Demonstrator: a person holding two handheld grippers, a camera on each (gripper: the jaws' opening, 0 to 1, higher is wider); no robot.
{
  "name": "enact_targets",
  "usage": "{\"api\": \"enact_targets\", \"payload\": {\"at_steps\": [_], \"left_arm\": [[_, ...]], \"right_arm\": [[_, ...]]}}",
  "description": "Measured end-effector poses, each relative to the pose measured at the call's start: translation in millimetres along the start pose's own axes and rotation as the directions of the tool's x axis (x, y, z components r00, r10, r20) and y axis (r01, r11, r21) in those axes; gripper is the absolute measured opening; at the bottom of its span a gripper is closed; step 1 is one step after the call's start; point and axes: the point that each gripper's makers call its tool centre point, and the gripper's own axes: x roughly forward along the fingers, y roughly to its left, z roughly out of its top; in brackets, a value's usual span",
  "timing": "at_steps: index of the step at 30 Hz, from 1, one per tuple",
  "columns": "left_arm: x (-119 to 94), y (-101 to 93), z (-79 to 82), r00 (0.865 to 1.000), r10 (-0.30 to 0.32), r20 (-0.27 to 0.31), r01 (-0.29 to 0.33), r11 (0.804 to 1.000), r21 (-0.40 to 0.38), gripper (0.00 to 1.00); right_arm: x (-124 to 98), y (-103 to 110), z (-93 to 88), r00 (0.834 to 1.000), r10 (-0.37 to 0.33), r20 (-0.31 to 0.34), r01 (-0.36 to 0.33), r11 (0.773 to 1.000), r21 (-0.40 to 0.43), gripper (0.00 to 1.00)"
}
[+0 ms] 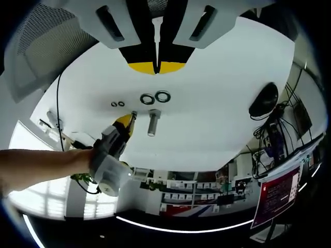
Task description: Place the washer onto the threaded stud by aligning its center hole with the stud, sliding it down to the base, and recovering from edge contact or off-axis alignment until the washer reaches the visible bottom stop.
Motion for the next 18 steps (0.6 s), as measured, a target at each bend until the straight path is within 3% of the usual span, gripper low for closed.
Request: {"api": "enact_targets", "payload": {"at_steps": [8,18], "left_arm": [[0,-0.1,0.2,1.0,-0.001,0.002,0.001,1.0,-0.002,0.0],[0,0.7,-0.1,1.0,0.002,-0.001,-0.002,1.0,-0.001,0.0]], "right_arm": [[7,2,-4.2,0.999,0.026,-0.02,-0.027,0.999,-0.046,0.15],[1,5,-12.8,0.999,0.035,-0.014,-0.035,0.999,-0.016,0.19]]}}
